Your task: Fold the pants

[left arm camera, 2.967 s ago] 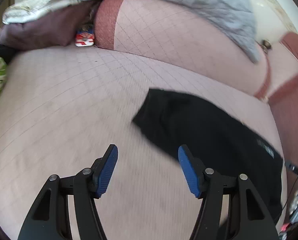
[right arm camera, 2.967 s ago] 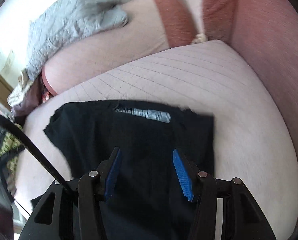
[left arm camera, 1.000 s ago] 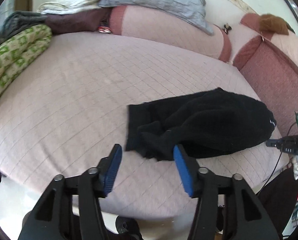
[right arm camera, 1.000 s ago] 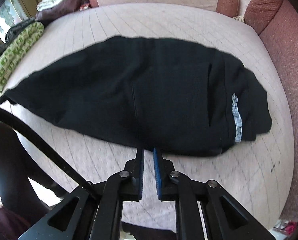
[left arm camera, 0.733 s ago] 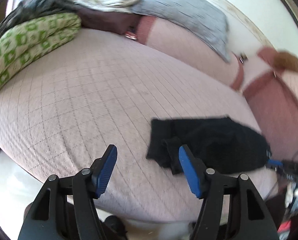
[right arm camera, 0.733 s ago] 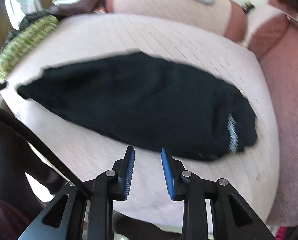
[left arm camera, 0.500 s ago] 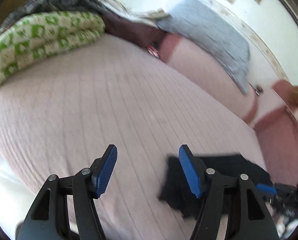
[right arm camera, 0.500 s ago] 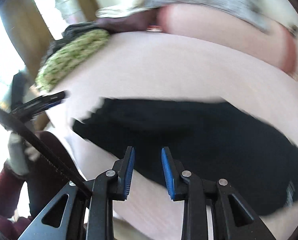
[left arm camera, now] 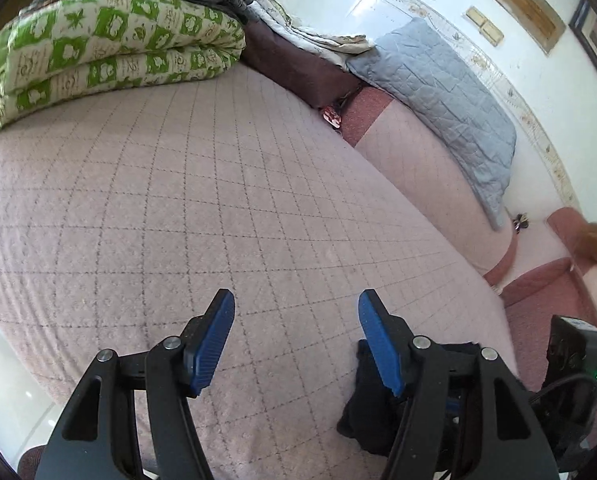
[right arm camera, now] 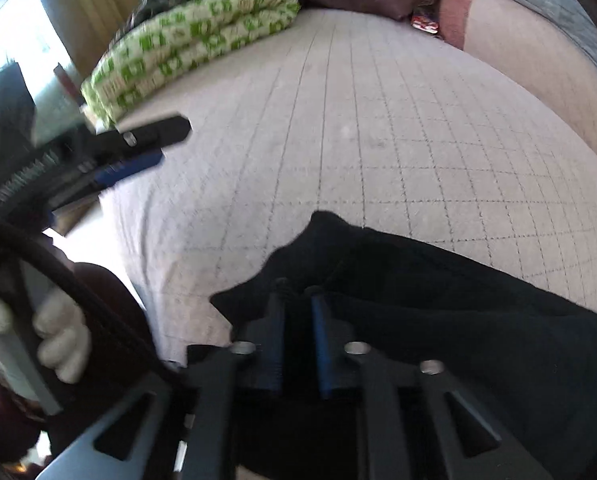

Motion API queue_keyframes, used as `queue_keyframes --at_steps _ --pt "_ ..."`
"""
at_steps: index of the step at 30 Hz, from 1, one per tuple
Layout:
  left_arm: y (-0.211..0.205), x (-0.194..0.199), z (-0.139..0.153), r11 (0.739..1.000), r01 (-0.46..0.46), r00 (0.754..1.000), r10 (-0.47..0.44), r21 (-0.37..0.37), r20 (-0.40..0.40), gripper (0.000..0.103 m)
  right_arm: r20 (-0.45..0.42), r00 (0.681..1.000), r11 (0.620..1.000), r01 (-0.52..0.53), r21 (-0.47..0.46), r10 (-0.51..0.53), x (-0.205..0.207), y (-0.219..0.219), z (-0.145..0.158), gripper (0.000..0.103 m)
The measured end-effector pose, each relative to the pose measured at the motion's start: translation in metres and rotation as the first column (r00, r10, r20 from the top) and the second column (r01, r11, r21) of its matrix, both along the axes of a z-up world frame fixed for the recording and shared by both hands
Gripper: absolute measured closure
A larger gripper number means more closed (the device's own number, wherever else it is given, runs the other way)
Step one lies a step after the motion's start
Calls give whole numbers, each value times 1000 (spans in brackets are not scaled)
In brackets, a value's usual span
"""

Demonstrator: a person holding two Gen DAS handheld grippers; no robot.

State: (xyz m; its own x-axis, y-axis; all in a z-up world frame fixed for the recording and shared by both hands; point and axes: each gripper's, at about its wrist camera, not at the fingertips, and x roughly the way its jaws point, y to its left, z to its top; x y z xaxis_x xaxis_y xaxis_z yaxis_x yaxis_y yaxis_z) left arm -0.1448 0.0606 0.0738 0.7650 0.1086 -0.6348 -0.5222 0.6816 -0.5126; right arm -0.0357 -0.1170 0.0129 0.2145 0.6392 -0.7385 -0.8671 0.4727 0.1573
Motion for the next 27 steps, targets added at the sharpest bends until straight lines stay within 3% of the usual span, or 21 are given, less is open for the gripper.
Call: queue_keyframes --at_steps 6,9,11,14,18,20,22,24,26,27 --pt "1 6 -3 998 0 999 3 -67 36 39 -47 997 995 66 73 -62 19 17 25 91" --pt "2 8 -2 999 1 999 0 -52 35 39 -156 985 993 86 78 -73 38 40 11 87" --pt "1 7 -1 999 -4 999 6 -47 41 39 -253 965 990 97 100 -69 50 47 -1 76" --pt "0 4 -2 998 -8 999 11 -58 51 38 -347 935 965 155 212 -74 60 30 1 75" --pt "-14 11 4 999 45 997 -44 -13 61 38 -281 947 944 224 243 -153 58 -15 16 75" --pt "-34 18 8 991 129 989 -130 21 64 38 -213 952 933 270 236 -222 53 -54 23 66" --pt "-65 29 11 960 273 960 -277 66 46 36 -175 938 917 333 219 -299 50 -92 21 59" --pt "-91 40 3 919 385 923 -385 82 -19 36 -187 897 886 431 171 -400 51 -144 8 55" --pt "-117 56 -14 872 484 870 -472 69 -139 36 -205 842 838 529 134 -499 59 -191 -7 55" --pt "-125 62 -21 862 501 855 -479 73 -200 36 -217 795 793 598 117 -567 63 -224 -18 55"
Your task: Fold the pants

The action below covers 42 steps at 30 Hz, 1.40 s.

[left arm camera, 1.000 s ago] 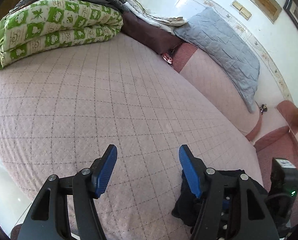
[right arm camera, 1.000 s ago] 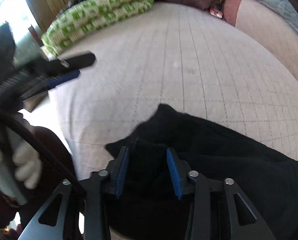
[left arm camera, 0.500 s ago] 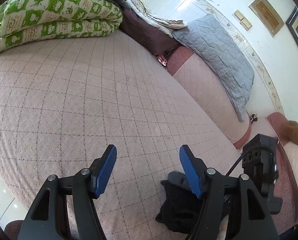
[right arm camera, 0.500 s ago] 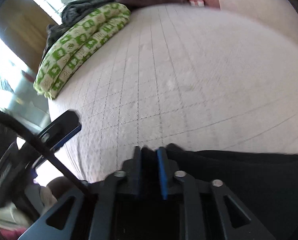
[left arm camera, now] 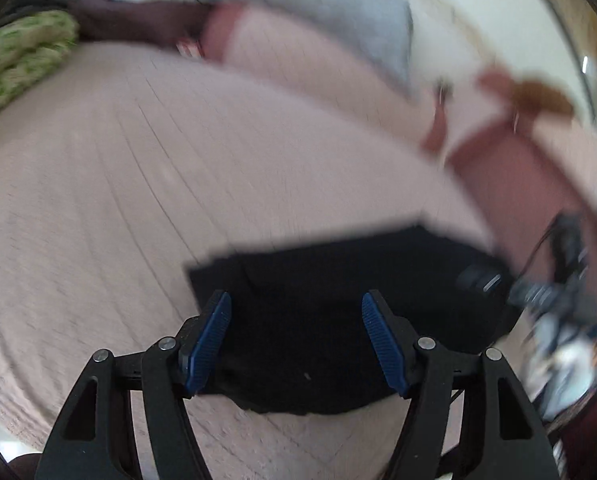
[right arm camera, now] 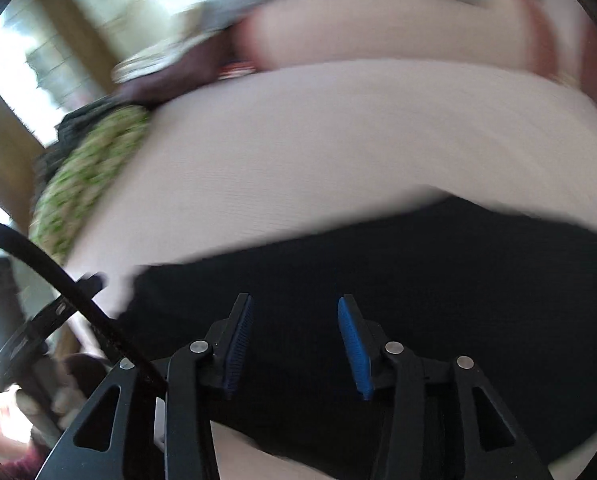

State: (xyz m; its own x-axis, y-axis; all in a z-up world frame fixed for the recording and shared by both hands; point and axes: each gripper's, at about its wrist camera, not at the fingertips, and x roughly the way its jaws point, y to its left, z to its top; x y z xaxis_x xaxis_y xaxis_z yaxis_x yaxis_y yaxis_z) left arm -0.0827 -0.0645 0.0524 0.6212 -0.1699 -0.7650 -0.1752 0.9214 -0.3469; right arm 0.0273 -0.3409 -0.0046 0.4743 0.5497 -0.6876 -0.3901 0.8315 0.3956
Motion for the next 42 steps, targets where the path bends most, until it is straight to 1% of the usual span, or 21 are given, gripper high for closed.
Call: queue_keyframes --at_steps 2,4,5,7,9,10,11,13,15,18,19,20,21,23,27,31,34,36,38,40,42 --pt "-13 6 -7 995 14 999 -10 97 -41 36 -31 991 992 129 -7 -129 5 -52 -14 55" --pt "-18 5 -4 993 18 999 -14 118 -32 34 -72 955 958 286 -17 -286 5 -112 -29 55" --pt "-19 4 -5 993 15 999 -11 119 -34 34 -102 934 937 347 35 -342 1 -147 -34 62" --pt "-17 2 -4 994 4 1000 -1 111 -26 34 -164 905 891 419 175 -393 -10 -194 -36 62" --pt "-16 2 -5 994 -17 1000 19 104 -25 34 -140 866 831 500 243 -480 -30 -228 -28 56" --pt "-14 0 -7 994 -23 999 26 111 -27 34 -109 843 804 535 258 -526 -39 -243 -22 48" --pt "-14 1 -8 991 -38 999 43 128 -33 30 -100 832 793 551 260 -546 -42 -250 -21 42" --pt "-11 7 -12 985 -73 995 83 156 -60 28 -122 823 780 566 267 -555 -40 -259 -25 42" --pt "-8 9 -15 984 -85 993 97 154 -74 28 -152 833 782 553 287 -533 -32 -261 -34 42" --pt "-9 9 -14 981 -95 991 109 169 -74 28 -131 850 807 526 269 -510 -14 -246 -38 43" --pt "-9 8 -14 980 -96 991 110 174 -74 28 -145 849 806 528 266 -508 -13 -240 -44 53" --pt "-9 7 -13 979 -96 991 111 181 -76 28 -170 847 804 531 269 -503 -9 -242 -49 79" --pt "-10 6 -14 977 -96 991 113 188 -78 28 -194 847 799 531 281 -495 -10 -252 -56 85" --pt "-11 6 -14 975 -95 990 113 200 -81 28 -206 841 780 541 316 -500 -15 -257 -60 86" --pt "-14 11 -15 969 -85 990 108 231 -89 27 -200 818 770 575 278 -539 -34 -268 -54 86" --pt "-17 12 -16 965 -83 990 108 250 -88 26 -219 763 754 642 140 -608 -42 -271 -62 79" --pt "-15 8 -13 969 -84 991 105 233 -78 26 -185 738 718 674 173 -649 -59 -276 -53 78" --pt "-10 3 -5 979 -102 993 110 176 -37 26 -102 752 727 657 198 -651 -69 -269 -34 74" --pt "-5 -2 4 983 -124 992 124 137 12 26 -45 805 774 582 249 -592 -66 -249 -14 64" --pt "-4 -3 6 986 -126 992 124 111 25 26 -17 888 846 443 296 -459 -48 -217 2 56" --pt "-6 -2 5 986 -117 993 116 117 14 26 -3 933 889 343 305 -359 -24 -184 14 56"
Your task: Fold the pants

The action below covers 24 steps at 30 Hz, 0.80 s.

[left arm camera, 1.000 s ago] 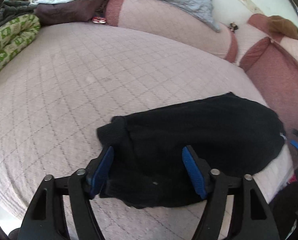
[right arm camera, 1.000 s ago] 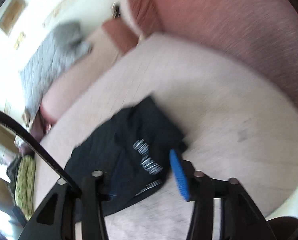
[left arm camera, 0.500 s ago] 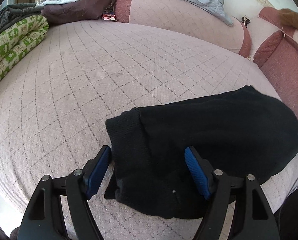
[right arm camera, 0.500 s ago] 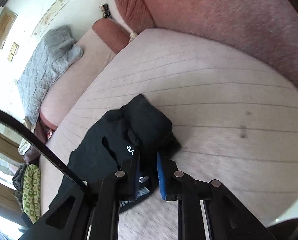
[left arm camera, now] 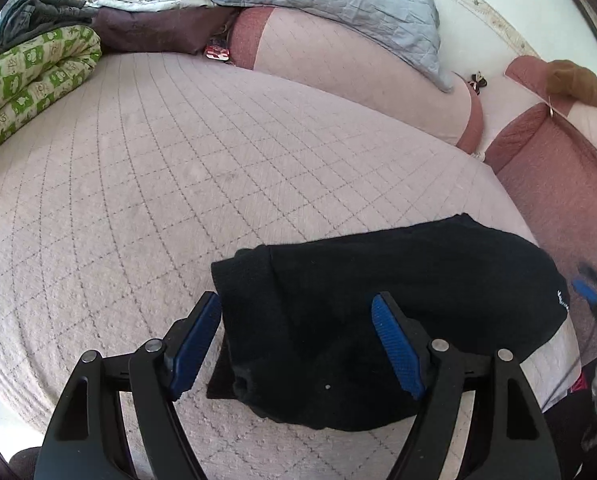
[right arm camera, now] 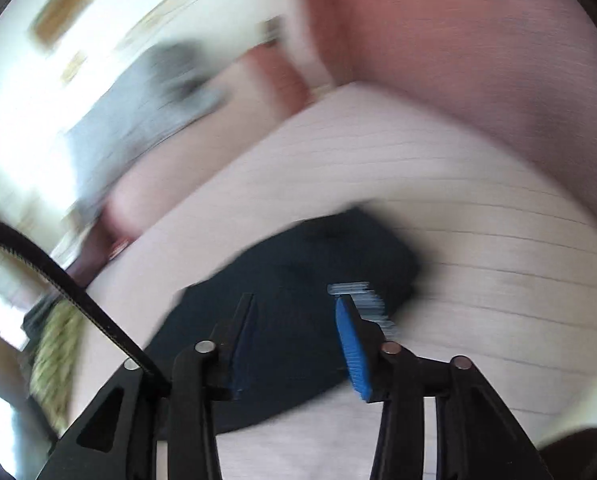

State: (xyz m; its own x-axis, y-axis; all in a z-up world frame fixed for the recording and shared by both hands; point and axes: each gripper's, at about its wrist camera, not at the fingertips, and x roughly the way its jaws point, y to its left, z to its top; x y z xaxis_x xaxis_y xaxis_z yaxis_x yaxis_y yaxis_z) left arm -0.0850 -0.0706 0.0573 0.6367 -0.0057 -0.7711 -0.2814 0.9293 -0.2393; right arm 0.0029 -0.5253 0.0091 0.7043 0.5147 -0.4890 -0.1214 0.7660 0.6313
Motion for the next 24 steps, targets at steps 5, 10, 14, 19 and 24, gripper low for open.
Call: queue_keyframes --at_steps 5,10,14,19,24 --pt "-18 8 -12 995 54 995 -46 88 -84 26 9 961 954 -273 -126 276 77 106 29 56" --pt "-21 11 -19 989 65 992 -50 133 -118 25 -90 922 861 -385 -334 377 136 189 26 46" --pt "-14 10 -21 992 77 992 -65 103 -112 24 -202 901 790 -433 -433 383 161 227 -1 43" --pt "-12 13 -21 990 87 991 -75 107 -109 22 -235 894 723 -447 -527 381 167 238 -5 88" --pt "-15 17 -23 988 87 991 -73 130 -112 20 -196 934 804 -357 -476 299 195 231 9 102"
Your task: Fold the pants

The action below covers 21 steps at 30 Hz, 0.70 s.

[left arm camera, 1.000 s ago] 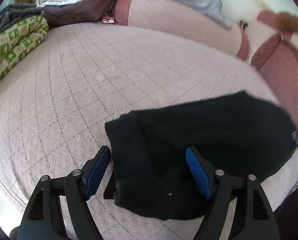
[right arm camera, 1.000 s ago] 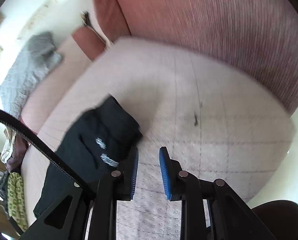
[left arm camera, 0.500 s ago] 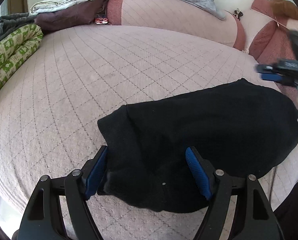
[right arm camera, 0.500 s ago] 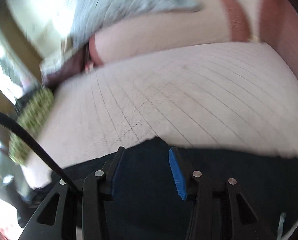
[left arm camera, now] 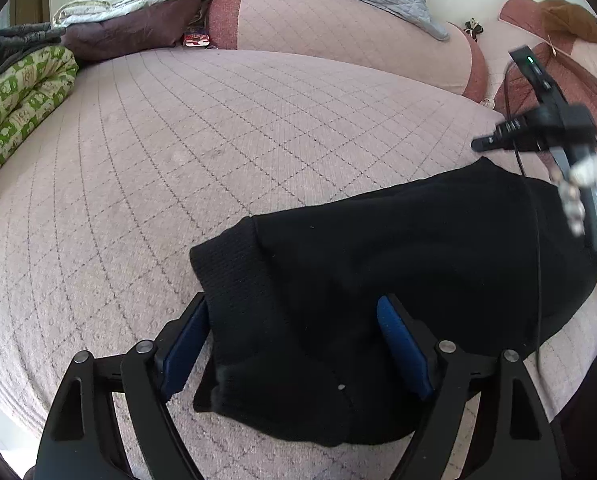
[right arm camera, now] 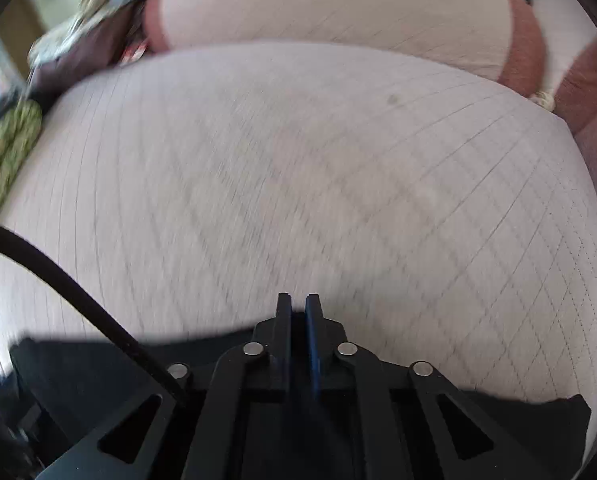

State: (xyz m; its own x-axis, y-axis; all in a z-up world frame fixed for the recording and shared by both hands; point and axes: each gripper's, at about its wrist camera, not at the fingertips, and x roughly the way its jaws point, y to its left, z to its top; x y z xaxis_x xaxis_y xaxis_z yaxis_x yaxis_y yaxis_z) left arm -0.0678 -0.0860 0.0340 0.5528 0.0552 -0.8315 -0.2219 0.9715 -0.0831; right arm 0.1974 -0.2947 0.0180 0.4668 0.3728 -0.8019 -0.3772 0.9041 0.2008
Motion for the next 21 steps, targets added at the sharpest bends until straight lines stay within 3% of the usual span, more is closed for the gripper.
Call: queue_keyframes --at_steps 4,6,9,11,13,16,20,21 --pt "0 -1 0 1000 4 1000 -4 4 6 19 23 996 997 81 -2 -81 18 2 0 102" --pt "3 -2 2 1000 3 1000 -2 -13 13 19 26 994 993 102 53 -103 13 -6 7 100" --pt "12 -7 11 995 -7 998 12 -98 56 19 55 994 989 88 119 -95 -13 -19 22 76" --pt "18 -13 19 991 -18 994 32 -136 102 19 73 994 986 73 151 -84 -35 -27 27 44" --pt "30 -25 29 982 -60 982 90 -179 164 19 75 995 981 54 188 -70 -58 -37 28 35" --pt "57 -44 35 951 -166 957 218 -261 189 19 64 998 975 -5 222 -10 -93 -45 21 35" --pt "91 -61 21 889 -312 927 362 -334 97 19 76 994 968 -100 231 84 -142 -40 14 35" --pt "92 -63 20 889 -311 929 359 -337 89 19 81 990 966 -127 227 111 -152 -35 12 35"
